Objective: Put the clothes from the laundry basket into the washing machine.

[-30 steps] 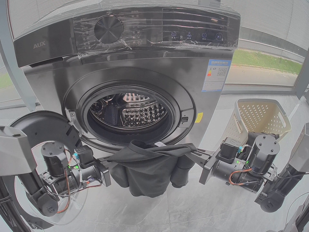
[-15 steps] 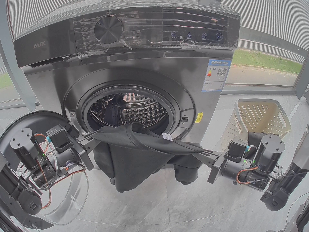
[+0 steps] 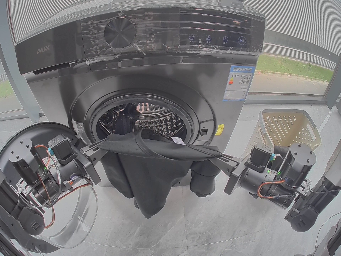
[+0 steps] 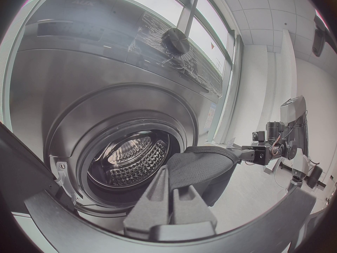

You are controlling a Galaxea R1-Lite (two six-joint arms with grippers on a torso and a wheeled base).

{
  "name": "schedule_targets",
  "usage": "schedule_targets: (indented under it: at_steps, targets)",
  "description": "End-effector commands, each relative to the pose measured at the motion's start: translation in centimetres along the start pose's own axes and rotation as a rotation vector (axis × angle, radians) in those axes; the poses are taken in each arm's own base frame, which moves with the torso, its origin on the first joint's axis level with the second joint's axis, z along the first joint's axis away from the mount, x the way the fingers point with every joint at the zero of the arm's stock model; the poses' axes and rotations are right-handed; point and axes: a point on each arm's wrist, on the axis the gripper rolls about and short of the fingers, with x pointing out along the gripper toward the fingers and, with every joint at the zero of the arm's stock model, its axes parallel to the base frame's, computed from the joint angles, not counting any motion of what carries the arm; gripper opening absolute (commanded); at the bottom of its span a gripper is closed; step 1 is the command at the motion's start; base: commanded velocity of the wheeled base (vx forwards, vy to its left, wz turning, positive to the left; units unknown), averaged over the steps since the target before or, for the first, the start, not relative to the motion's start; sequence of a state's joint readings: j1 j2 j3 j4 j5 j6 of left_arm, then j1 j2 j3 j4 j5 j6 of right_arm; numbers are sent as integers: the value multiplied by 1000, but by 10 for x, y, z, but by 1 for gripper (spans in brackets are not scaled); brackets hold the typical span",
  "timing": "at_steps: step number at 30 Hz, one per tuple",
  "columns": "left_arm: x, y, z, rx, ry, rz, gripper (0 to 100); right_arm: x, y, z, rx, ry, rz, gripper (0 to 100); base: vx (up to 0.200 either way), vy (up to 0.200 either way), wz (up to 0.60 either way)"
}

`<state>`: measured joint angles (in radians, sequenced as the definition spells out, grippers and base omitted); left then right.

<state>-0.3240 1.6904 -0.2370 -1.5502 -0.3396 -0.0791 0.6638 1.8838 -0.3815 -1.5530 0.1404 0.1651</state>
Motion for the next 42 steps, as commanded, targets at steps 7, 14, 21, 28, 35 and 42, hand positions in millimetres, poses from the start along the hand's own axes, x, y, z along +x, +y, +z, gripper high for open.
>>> schedule_targets:
  at_steps: [7, 14, 21, 28, 35, 42]
  targets:
    - [-1, 0, -3, 24, 16, -1, 0, 6, 8, 20, -8, -94, 9, 0, 0, 0, 0]
    - [3, 2, -10, 24, 39, 2, 0, 8, 10, 22, -8, -107, 10, 0, 0, 0, 0]
    - [7, 2, -13, 44, 47, -4, 0, 9, 10, 23, -5, -116, -17, 0, 0, 0, 0]
    - [8, 2, -10, 48, 34, -8, 0, 8, 12, 23, -4, -114, -16, 0, 0, 0, 0]
    - [9, -2, -9, 50, 31, -25, 0, 8, 12, 24, -4, -117, -14, 0, 0, 0, 0]
    - [11, -3, -6, 54, 14, -31, 0, 2, 12, 19, 0, -88, -17, 0, 0, 0, 0]
